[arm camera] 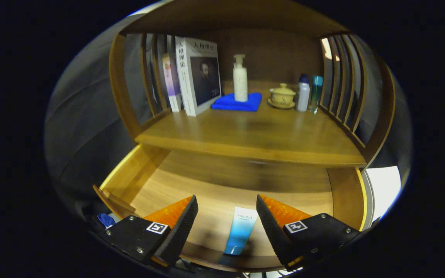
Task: Pull open the drawer, take out the items inside it, and place them on the countertop above the cabinet.
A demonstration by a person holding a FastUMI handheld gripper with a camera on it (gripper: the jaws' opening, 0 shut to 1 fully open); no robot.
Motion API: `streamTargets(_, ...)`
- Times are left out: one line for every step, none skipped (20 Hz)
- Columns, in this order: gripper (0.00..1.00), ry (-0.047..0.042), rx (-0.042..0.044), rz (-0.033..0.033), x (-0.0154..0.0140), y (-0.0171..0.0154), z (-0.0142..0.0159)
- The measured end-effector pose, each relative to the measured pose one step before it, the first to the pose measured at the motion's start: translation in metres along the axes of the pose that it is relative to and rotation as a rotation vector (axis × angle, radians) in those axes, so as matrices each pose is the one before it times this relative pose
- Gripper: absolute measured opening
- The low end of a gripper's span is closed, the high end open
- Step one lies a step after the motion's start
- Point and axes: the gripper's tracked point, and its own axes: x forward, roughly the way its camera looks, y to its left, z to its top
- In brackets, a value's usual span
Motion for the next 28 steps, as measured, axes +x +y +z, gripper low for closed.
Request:
streamTargets(0.94,0.04507,-0.00855,0.00331,0.00631,-0.00109,-0.00643)
streamTargets(0.94,0.03322,-0.00822,0.00829,0.00422,0.00057,-0.00277)
streamTargets(0.94,0.02549,-0.01134,0.02038,0.00477,0.00345,-0.00324)
streamTargets(0.94,0.04802,-0.00881,0.01916,0.00303,0.00309,-0.00891)
streamTargets(0.94,0.01719,-0.00077,0.01844,0.00434,0.00073,-0.00078)
streamTargets(0.94,0.01184,0.0034,0.00194,0.00662,-0.00132,-0.00251)
streamTargets(0.94,0.03285,-0.00107,-0.01247,0.00485,-0.00521,-0.00712)
streamTargets(0.94,0.04173,-0.00891,-0.01123,0.00586,-0.00541,-0.00844)
streamTargets(0.94,0.03814,-0.00964,-0.01248,0.00393,-0.00623,-0.00706)
streamTargets(0.94,0.03034,-0.00258,-0.01142,0.00235,-0.00493,-0.00423)
streamTargets(0.94,0.02626,0.0055,-0.0052,0.00331,-0.0036,-0.00433)
streamTargets(0.94,0.02491,0.00581,0.00867,0.00218,-0.00042,-0.0028)
streamTargets(0.93,0.02157,0.00975,0.00397,0.00156,0.00011,-0.0033)
streamTargets(0.94,0.01864,0.00444,0.00482,0.00124,0.00042,-0.00182)
streamTargets(0.94,0.01911,0.00671,0.00042,0.00206,-0.00065,-0.00346)
streamTargets(0.94,0.02643,0.00619,-0.0038,0.00223,-0.00121,-0.00449)
streamTargets(0.93,0.02195,0.00844,-0.0018,0.00199,-0.00077,-0.00446)
streamTargets(0.92,0.0149,0.00628,-0.00085,0.00198,-0.00178,-0.00105)
streamTargets(0.9,0.01642,0.00983,0.00331,0.0039,-0.00126,-0.00392)
streamTargets(0.88,0.00583,0.00706,-0.0026,-0.00116,-0.00158,-0.00007)
streamTargets(0.84,0.00021,0.00436,0.00188,0.0032,0.00032,0.00016)
streamTargets(0.83,0.00496,-0.00708,0.00022,-0.00159,-0.00046,-0.00061)
streamTargets(0.82,-0.00398,-0.01559,-0.00086,0.00023,-0.0004,0.00029)
streamTargets(0.82,0.00557,-0.00731,-0.01284,0.00004,-0.00203,-0.00142)
streamTargets(0.8,-0.00624,-0.01329,-0.01738,-0.00004,-0.00281,-0.00023)
streamTargets(0.76,-0.00437,-0.01554,-0.00336,0.00029,-0.00096,0.00039)
streamTargets(0.7,-0.00215,-0.00829,-0.00062,0.0025,-0.00147,0.00006)
streamTargets(0.68,-0.00452,-0.00155,0.00382,-0.00102,-0.00003,0.00128)
